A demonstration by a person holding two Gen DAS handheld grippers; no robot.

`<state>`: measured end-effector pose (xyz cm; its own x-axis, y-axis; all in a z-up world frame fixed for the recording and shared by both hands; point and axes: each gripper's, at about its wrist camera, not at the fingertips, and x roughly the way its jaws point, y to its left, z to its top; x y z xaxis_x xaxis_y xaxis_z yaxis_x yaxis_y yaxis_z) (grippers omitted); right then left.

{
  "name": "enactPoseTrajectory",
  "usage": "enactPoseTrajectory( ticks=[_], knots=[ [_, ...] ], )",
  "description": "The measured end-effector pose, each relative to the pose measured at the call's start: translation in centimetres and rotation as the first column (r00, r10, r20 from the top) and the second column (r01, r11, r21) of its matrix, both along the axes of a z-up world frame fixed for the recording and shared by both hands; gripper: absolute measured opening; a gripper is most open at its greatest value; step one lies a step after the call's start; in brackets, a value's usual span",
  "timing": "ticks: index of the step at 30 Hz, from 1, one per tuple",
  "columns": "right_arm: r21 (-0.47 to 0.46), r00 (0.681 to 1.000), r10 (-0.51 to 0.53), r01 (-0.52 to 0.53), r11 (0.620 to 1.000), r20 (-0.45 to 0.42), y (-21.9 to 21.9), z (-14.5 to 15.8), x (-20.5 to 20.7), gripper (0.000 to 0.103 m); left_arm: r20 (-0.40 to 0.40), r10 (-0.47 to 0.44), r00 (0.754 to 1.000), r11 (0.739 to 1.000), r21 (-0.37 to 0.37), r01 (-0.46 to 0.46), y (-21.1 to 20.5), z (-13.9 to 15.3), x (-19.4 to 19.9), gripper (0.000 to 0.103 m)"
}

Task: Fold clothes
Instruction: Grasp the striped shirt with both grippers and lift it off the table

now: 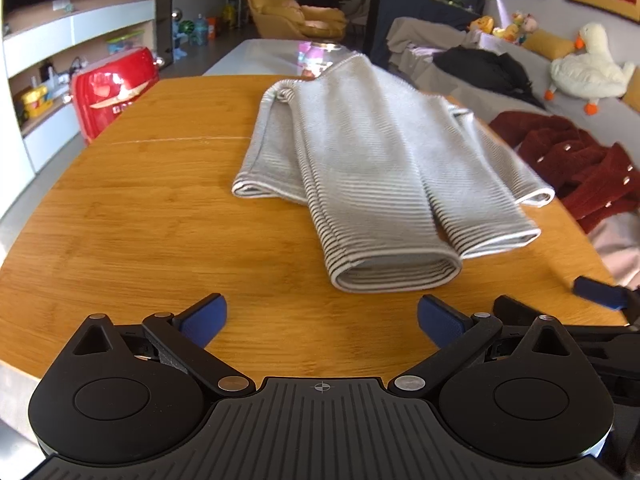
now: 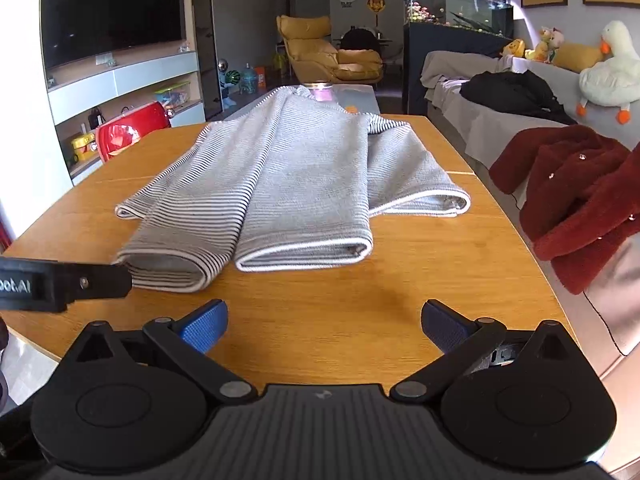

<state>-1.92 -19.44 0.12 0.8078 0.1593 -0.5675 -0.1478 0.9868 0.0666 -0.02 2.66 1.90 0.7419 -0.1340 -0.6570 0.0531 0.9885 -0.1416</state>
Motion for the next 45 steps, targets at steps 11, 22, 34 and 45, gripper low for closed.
enactPoseTrajectory(
  ticks=[11, 22, 34, 45],
  knots=[
    [-0.043, 0.995, 0.026, -0.022, 0.999, 0.097, 0.5, 4.7, 5.0, 0.103, 0.107, -0.138, 0.985, 0.973, -0.169, 0.155, 3.1, 5.2, 7.5, 0.103],
    [0.044, 0.987, 0.009, -0.016, 0.999, 0.163, 0.1, 4.8, 14.3, 0.103, 0.037, -0.185, 0.982, 0.952, -0.243, 0.188, 3.9, 2.0, 18.3, 0.103],
    [0.218, 0.933, -0.055, -0.025, 0.976, 0.356, 0.2, 1.9, 20.6, 0.103, -0.057, -0.138, 0.989, 0.940, -0.323, 0.113, 5.3, -0.9, 23.2, 0.103],
    [0.549, 0.996, 0.045, -0.078, 0.832, 0.073, -5.0, -0.6, 17.2, 0.103, -0.074, -0.304, 0.950, 0.877, -0.411, 0.249, 5.8, -1.7, 19.7, 0.103]
  ],
)
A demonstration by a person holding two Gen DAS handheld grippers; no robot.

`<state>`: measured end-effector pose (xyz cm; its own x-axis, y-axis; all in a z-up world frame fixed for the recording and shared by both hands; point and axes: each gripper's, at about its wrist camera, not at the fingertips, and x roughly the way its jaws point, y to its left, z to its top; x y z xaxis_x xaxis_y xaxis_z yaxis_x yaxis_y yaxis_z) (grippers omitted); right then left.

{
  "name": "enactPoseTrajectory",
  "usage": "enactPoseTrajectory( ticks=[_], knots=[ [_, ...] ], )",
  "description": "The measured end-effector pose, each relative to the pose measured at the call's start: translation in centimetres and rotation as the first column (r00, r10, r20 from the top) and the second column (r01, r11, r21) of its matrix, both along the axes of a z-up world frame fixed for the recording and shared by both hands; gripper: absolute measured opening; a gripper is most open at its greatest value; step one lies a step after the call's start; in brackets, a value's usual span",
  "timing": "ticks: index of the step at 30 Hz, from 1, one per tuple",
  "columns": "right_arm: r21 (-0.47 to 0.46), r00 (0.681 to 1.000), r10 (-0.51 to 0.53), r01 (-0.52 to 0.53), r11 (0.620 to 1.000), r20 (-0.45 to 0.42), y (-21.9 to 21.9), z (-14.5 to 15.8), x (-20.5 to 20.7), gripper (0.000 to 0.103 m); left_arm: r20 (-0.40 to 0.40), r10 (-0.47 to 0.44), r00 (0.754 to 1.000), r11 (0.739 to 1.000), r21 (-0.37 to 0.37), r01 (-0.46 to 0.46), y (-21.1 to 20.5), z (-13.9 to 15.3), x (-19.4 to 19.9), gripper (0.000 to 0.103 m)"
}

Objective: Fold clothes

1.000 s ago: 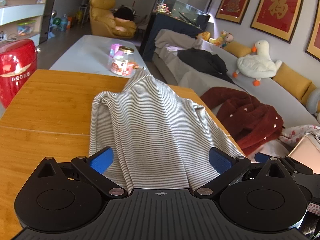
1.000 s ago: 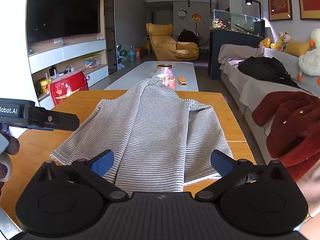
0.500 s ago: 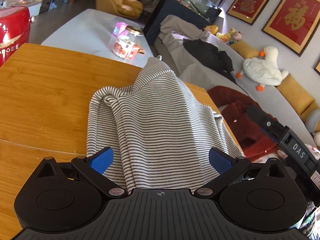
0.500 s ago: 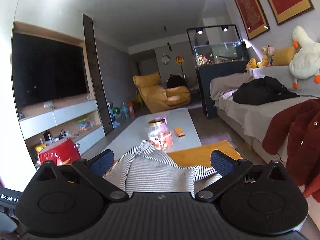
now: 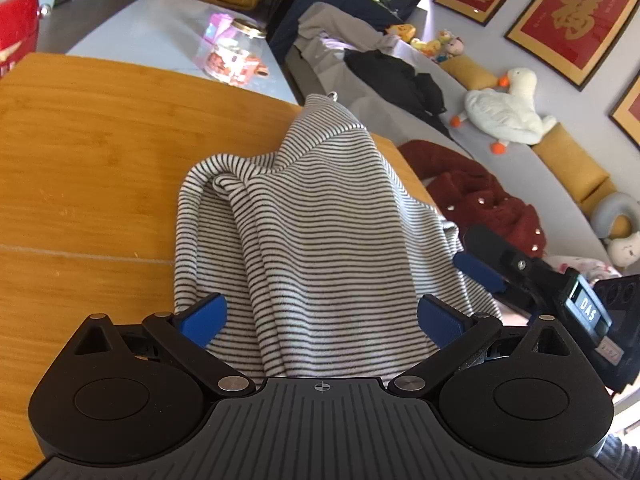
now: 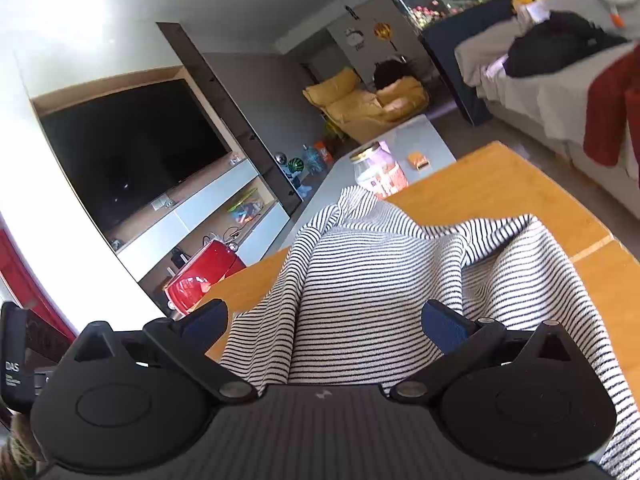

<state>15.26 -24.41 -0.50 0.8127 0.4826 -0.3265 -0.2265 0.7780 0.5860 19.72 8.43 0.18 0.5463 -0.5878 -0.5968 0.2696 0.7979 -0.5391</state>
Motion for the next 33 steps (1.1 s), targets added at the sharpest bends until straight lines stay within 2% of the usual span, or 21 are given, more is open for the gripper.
enactPoseTrajectory(
  ticks=[3, 6, 7, 9, 10, 12, 13, 14, 16, 18, 21, 24, 25, 27, 29, 30, 31, 32, 33],
  knots=[
    [0.101, 0.995, -0.026, 0.036, 0.994, -0.092, -1.8, -1.5, -0.5, 0.103, -0.010, -0.021, 1.000, 0.999, -0.027, 0.020, -0.6, -0.4, -0.1, 0.103],
    [0.106, 0.995, -0.038, 0.048, 0.993, -0.090, -1.9, -2.2, 0.0, 0.103, -0.007, -0.026, 1.000, 1.000, -0.017, 0.026, -2.0, -0.6, 0.1, 0.103],
    [0.079, 0.995, -0.042, 0.049, 0.996, -0.088, -1.5, -2.3, 0.2, 0.103, -0.004, -0.029, 1.000, 1.000, -0.004, 0.029, -2.6, -0.6, 0.2, 0.102],
    [0.041, 0.995, -0.046, 0.050, 0.998, -0.086, -0.9, -2.3, 0.4, 0.103, 0.000, -0.045, 0.999, 0.999, 0.021, 0.045, -3.9, -0.3, 0.0, 0.088],
    [0.042, 0.995, -0.048, 0.052, 0.998, -0.092, -1.0, -2.0, 0.4, 0.103, 0.004, -0.049, 0.999, 0.998, 0.034, 0.049, -4.4, -0.2, -0.2, 0.070],
    [0.039, 0.995, -0.053, 0.057, 0.998, -0.089, -0.9, -2.1, 0.5, 0.103, 0.032, -0.037, 0.999, 0.997, 0.066, 0.035, -4.9, 0.1, -0.8, 0.052],
    [0.028, 0.994, -0.052, 0.055, 0.998, -0.092, -0.7, -2.0, 0.5, 0.103, 0.051, -0.027, 0.998, 0.997, 0.079, 0.023, -4.9, 0.3, -1.0, 0.031],
    [0.016, 0.994, -0.052, 0.053, 0.998, -0.095, -0.4, -1.8, 0.5, 0.103, 0.072, -0.012, 0.997, 0.996, 0.087, 0.006, -4.8, 0.7, -1.1, 0.013],
    [-0.023, 0.995, -0.035, 0.033, 0.999, -0.097, 0.2, -1.5, 0.6, 0.103, 0.122, 0.050, 0.991, 0.997, 0.053, -0.057, -3.2, 2.2, -1.2, 0.012],
    [-0.065, 0.995, -0.002, -0.005, 0.998, -0.104, 0.9, -1.1, 0.5, 0.103, 0.189, 0.160, 0.969, 0.987, 0.000, -0.163, -0.6, 4.5, -1.1, 0.012],
    [-0.124, 0.991, 0.064, -0.078, 0.989, -0.115, 2.2, -0.7, 0.2, 0.103, 0.247, 0.343, 0.906, 0.939, -0.103, -0.327, 4.9, 7.6, -1.3, 0.011],
    [-0.176, 0.971, 0.202, -0.222, 0.959, -0.125, 4.8, -0.3, -0.4, 0.103, 0.229, 0.419, 0.879, 0.907, -0.143, -0.395, 9.3, 8.5, -1.6, 0.011],
    [-0.229, 0.965, 0.229, -0.253, 0.940, -0.124, 6.0, -0.1, -0.7, 0.103, 0.207, 0.414, 0.887, 0.910, -0.116, -0.398, 10.3, 8.1, -1.5, 0.011],
    [-0.350, 0.964, 0.238, -0.264, 0.899, -0.115, 8.2, 0.6, -0.9, 0.103, 0.120, 0.378, 0.918, 0.926, -0.070, -0.372, 11.6, 6.6, -1.2, 0.015],
    [-0.452, 0.979, 0.192, -0.199, 0.869, -0.062, 10.0, 1.6, -1.1, 0.102, 0.034, 0.343, 0.939, 0.939, -0.035, -0.342, 12.9, 5.2, -1.0, 0.052],
    [-0.499, 0.985, 0.170, -0.163, 0.851, -0.032, 10.8, 2.2, -1.2, 0.097, 0.000, 0.329, 0.944, 0.944, -0.033, -0.329, 13.5, 4.5, -1.2, 0.058],
    [-0.545, 0.989, 0.149, -0.125, 0.829, -0.002, 11.7, 2.7, -1.3, 0.087, -0.012, 0.320, 0.947, 0.947, -0.024, -0.320, 13.9, 4.1, -1.6, 0.068],
    [-0.590, 0.990, 0.136, -0.090, 0.803, 0.034, 12.6, 3.4, -1.3, 0.083, 0.010, 0.317, 0.948, 0.948, -0.006, -0.317, 14.2, 4.3, -2.1, 0.075],
    [-0.614, 0.990, 0.131, -0.068, 0.786, 0.059, 13.5, 4.1, -1.1, 0.079, 0.034, 0.315, 0.948, 0.949, 0.010, -0.315, 14.4, 4.6, -2.7, 0.078]
  ],
)
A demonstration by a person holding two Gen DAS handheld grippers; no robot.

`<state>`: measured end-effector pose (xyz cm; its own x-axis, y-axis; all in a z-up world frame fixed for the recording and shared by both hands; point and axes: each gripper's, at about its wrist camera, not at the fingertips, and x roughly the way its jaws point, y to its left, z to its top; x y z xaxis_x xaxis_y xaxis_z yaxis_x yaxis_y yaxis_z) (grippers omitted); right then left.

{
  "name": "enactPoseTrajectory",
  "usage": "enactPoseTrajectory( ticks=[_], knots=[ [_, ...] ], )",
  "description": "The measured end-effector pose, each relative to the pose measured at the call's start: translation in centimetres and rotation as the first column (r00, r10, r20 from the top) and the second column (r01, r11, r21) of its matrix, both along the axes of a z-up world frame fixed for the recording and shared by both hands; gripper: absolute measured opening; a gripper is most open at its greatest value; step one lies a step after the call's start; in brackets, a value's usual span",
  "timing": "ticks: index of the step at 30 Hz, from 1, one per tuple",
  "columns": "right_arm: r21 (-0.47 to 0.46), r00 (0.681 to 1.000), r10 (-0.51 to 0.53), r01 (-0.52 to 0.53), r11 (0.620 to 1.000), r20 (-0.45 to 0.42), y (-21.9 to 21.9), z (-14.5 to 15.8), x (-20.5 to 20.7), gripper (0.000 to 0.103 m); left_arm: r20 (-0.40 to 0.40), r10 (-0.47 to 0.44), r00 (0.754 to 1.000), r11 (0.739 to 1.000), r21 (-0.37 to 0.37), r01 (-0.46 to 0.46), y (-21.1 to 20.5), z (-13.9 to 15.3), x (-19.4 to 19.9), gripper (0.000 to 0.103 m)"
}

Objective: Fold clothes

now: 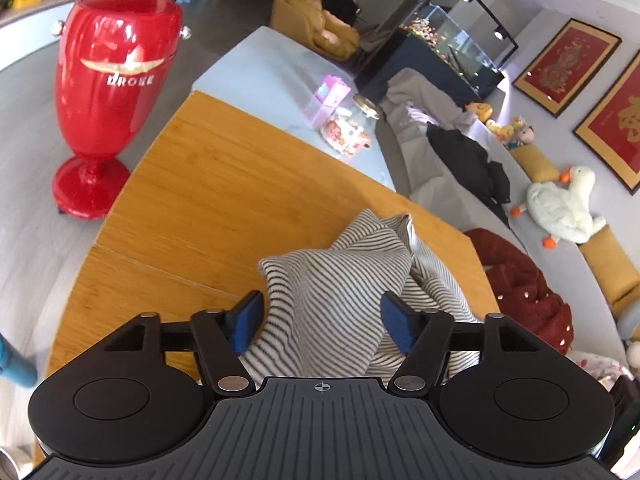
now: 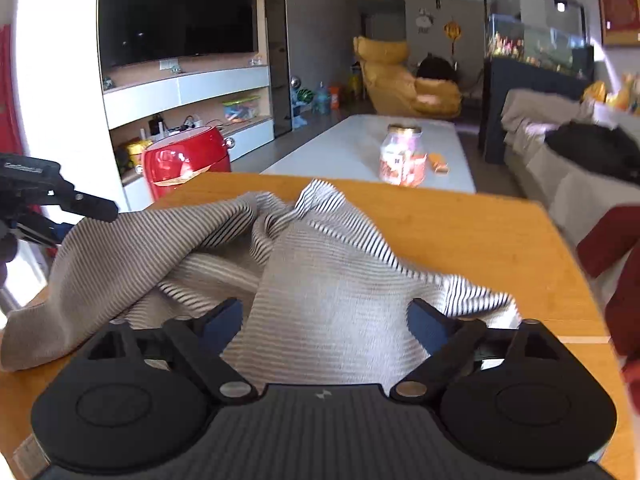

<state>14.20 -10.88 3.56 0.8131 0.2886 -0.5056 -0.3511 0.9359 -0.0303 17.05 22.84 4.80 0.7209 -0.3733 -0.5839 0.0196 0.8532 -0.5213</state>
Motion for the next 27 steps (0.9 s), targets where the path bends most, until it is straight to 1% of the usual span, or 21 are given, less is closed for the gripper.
enactPoseTrajectory(
  ticks=[3, 5, 6, 8, 9, 10, 11, 12, 13, 14, 15, 16, 17, 18, 19, 20, 21, 23, 24, 25, 27],
  knots=[
    [-0.041, 1.000, 0.022, -0.022, 0.999, 0.018, 2.4, 0.4, 1.1, 0.079, 0.084, -0.007, 0.996, 0.999, 0.045, 0.003, 0.0, 1.9, -1.1, 0.086],
    [-0.128, 0.999, 0.045, -0.045, 0.991, 0.001, 4.3, -0.7, 2.1, 0.079, 0.146, -0.029, 0.989, 0.996, 0.084, 0.017, -1.0, 3.3, -1.2, 0.096],
    [-0.165, 0.999, 0.052, -0.052, 0.985, -0.006, 4.7, -1.3, 2.5, 0.078, 0.173, -0.048, 0.984, 0.993, 0.116, 0.028, -2.1, 3.8, -1.0, 0.097],
    [-0.230, 0.997, 0.066, -0.071, 0.971, -0.029, 4.8, -2.6, 3.1, 0.060, 0.194, -0.109, 0.975, 0.977, 0.201, 0.069, -5.2, 4.2, 0.0, 0.097],
    [-0.243, 0.996, 0.074, -0.082, 0.967, -0.042, 4.3, -2.8, 3.3, 0.045, 0.189, -0.144, 0.971, 0.965, 0.246, 0.096, -6.8, 3.9, 0.8, 0.097],
    [-0.244, 0.995, 0.087, -0.096, 0.965, -0.048, 3.6, -2.7, 3.3, 0.038, 0.178, -0.178, 0.968, 0.949, 0.291, 0.121, -8.2, 3.5, 1.7, 0.097],
    [-0.257, 0.995, 0.091, -0.098, 0.961, -0.038, 2.9, -2.2, 3.4, 0.033, 0.161, -0.202, 0.966, 0.930, 0.340, 0.138, -9.6, 2.9, 2.5, 0.097],
    [-0.271, 0.995, 0.095, -0.098, 0.958, -0.027, 2.3, -1.8, 3.6, 0.020, 0.138, -0.219, 0.966, 0.905, 0.400, 0.147, -11.0, 2.1, 3.3, 0.097],
    [-0.293, 0.996, 0.092, -0.085, 0.952, 0.009, 1.7, -1.0, 3.7, 0.010, 0.118, -0.227, 0.967, 0.877, 0.457, 0.151, -12.1, 1.3, 4.2, 0.097],
    [-0.318, 0.994, 0.082, -0.057, 0.946, 0.066, 1.0, 0.0, 3.9, 0.010, 0.099, -0.233, 0.968, 0.849, 0.506, 0.152, -12.8, 0.6, 4.8, 0.093],
    [-0.339, 0.989, 0.070, -0.022, 0.940, 0.131, 0.2, 1.2, 4.1, 0.010, 0.075, -0.236, 0.969, 0.818, 0.553, 0.156, -13.4, -0.1, 5.5, 0.086],
    [-0.350, 0.983, 0.055, 0.009, 0.937, 0.174, -0.5, 2.3, 4.6, 0.009, 0.053, -0.240, 0.969, 0.796, 0.582, 0.166, -13.7, -0.6, 6.1, 0.061],
    [-0.347, 0.979, 0.027, 0.046, 0.937, 0.201, -1.5, 3.2, 5.7, 0.009, 0.035, -0.247, 0.968, 0.784, 0.595, 0.179, -13.7, -1.0, 6.6, 0.044],
    [-0.342, 0.974, -0.003, 0.083, 0.936, 0.226, -2.4, 4.1, 6.9, 0.009, 0.026, -0.244, 0.970, 0.776, 0.604, 0.179, -13.5, -1.3, 7.1, 0.040],
    [-0.341, 0.972, -0.034, 0.115, 0.933, 0.234, -3.3, 4.4, 8.3, 0.009, 0.035, -0.214, 0.976, 0.774, 0.616, 0.148, -12.9, -1.4, 7.6, 0.033],
    [-0.355, 0.972, -0.062, 0.142, 0.924, 0.228, -4.1, 3.8, 9.9, 0.009, 0.049, -0.168, 0.985, 0.765, 0.637, 0.099, -12.3, -1.5, 8.2, 0.025],
    [-0.371, 0.971, -0.090, 0.169, 0.913, 0.220, -4.9, 3.1, 11.6, 0.009, 0.063, -0.120, 0.991, 0.756, 0.652, 0.051, -11.6, -1.6, 8.8, 0.023],
    [-0.367, 0.979, -0.147, 0.188, 0.911, 0.138, -6.2, 0.8, 14.3, 0.009, 0.084, -0.025, 0.996, 0.748, 0.663, -0.037, -10.1, -1.7, 10.0, 0.019],
    [-0.373, 0.981, -0.165, 0.193, 0.908, 0.105, -6.5, -0.5, 15.3, 0.009, 0.083, 0.018, 0.996, 0.745, 0.664, -0.069, -9.4, -1.7, 10.6, 0.014],
    [-0.381, 0.980, -0.183, 0.197, 0.903, 0.074, -6.8, -1.7, 16.3, 0.010, 0.081, 0.054, 0.995, 0.736, 0.670, -0.095, -8.9, -1.7, 11.0, 0.011],
    [-0.380, 0.977, -0.212, 0.204, 0.902, 0.022, -7.4, -3.7, 17.8, 0.010, 0.081, 0.095, 0.992, 0.734, 0.668, -0.124, -7.9, -1.5, 11.5, 0.011]
  ],
)
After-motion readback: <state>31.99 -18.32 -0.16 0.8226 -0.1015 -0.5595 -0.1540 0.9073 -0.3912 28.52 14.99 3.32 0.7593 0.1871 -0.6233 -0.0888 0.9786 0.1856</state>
